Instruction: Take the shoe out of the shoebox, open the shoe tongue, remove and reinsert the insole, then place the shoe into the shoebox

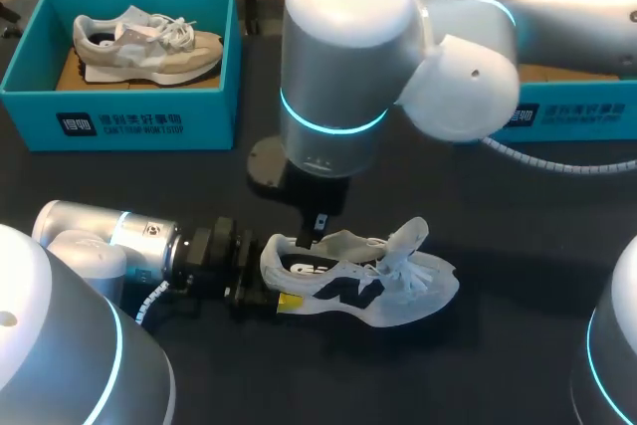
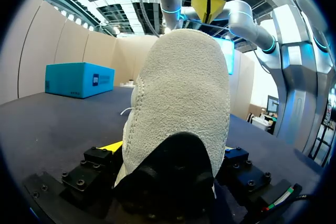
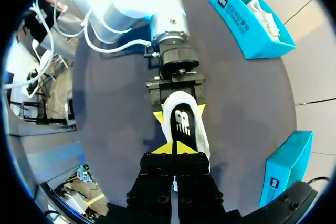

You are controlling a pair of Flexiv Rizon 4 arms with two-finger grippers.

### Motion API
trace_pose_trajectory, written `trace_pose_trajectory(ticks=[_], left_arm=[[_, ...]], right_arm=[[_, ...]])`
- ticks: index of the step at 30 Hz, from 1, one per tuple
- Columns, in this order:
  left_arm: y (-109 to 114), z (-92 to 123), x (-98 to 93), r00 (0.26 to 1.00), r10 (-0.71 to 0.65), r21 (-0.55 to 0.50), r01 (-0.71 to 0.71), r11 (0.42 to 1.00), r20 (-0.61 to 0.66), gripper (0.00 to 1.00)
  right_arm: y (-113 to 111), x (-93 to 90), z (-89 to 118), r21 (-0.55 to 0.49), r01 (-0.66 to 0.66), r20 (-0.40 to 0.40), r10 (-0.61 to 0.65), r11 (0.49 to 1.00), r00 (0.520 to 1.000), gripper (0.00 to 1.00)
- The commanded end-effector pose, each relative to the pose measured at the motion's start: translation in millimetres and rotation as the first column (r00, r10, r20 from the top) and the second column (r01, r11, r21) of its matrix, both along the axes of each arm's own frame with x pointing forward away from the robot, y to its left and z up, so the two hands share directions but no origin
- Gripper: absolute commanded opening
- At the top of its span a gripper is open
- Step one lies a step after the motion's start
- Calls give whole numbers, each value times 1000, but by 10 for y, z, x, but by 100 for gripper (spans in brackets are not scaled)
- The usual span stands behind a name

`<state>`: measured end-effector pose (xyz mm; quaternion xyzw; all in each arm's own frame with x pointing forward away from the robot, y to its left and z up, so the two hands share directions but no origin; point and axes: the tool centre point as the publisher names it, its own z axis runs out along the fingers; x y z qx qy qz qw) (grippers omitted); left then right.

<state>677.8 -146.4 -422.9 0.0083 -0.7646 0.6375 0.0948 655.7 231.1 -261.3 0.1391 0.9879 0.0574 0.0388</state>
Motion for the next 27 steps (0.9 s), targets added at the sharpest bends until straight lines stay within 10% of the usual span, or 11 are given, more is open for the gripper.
trace_pose_trajectory(ticks=[1, 11, 27], left_arm=[[20, -18, -12, 1000, 4, 2, -4, 1000, 1, 0], [20, -18, -12, 1000, 4, 2, -4, 1000, 1, 0], [20, -18, -12, 1000, 4, 2, -4, 1000, 1, 0]], right_arm=[[27, 2, -16, -4, 1, 0, -1, 1000, 1000, 0], [421, 189, -405, -63, -136, -70, 132, 989, 989, 0], [369, 156, -807, -63, -138, -92, 132, 988, 987, 0]])
